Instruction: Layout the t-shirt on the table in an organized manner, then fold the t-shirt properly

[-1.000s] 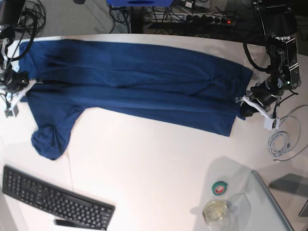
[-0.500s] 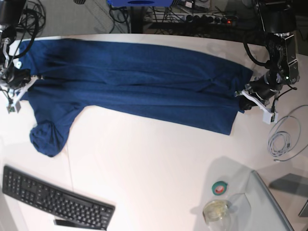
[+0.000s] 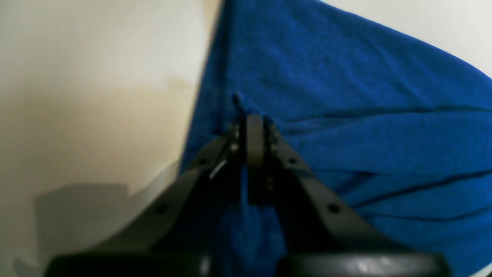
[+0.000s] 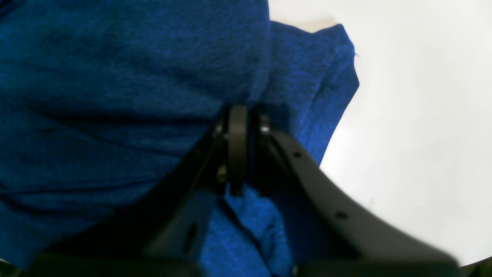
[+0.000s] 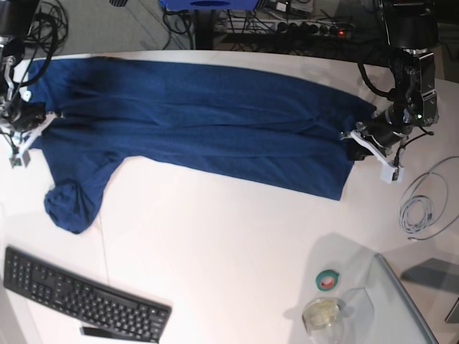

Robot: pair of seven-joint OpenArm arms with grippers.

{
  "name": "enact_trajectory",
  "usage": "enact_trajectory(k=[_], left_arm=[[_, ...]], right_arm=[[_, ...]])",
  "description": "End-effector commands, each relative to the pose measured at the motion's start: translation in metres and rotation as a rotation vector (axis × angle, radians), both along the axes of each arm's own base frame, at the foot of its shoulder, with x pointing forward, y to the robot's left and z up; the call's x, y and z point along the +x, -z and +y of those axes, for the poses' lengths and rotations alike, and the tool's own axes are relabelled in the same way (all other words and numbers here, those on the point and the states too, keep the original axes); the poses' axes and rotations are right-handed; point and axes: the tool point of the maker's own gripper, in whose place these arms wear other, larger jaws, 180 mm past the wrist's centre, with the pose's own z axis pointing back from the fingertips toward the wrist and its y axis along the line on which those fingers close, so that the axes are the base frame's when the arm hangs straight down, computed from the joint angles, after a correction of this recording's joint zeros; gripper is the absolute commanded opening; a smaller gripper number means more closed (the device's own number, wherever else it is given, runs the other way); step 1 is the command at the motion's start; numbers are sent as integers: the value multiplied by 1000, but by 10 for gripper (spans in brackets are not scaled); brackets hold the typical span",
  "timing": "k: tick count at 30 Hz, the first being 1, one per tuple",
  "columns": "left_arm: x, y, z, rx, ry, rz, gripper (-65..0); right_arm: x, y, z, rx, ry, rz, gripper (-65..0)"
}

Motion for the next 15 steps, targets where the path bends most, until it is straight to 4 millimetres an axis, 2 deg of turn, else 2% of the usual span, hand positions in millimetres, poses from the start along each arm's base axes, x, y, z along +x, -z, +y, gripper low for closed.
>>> enact_trajectory(k=[1,4,7,8,12,15], left_arm=[[11,-14,6,10,2,-49,-650],[13,-17,11,18,-3,-56,-650],[6,-14,12,22,-1,-42,-650],[4,-15,14,28,0,-42,-625],[5,-24,14,45,16,-69,-403],[11,-47,32,60,-36,-136,-260]], right_arm=[[8,-9,-6,-12,3,-27,-534],[6,-9,-5,-15,4,-29,-435],[10,-15,-4,-21,0,-45,-423],[10,-15,-4,-23,-1,-46,-423],[13,-24,-4,-39,-4,-69,-422],[11,-31,-15,-70,59,-80,-422]])
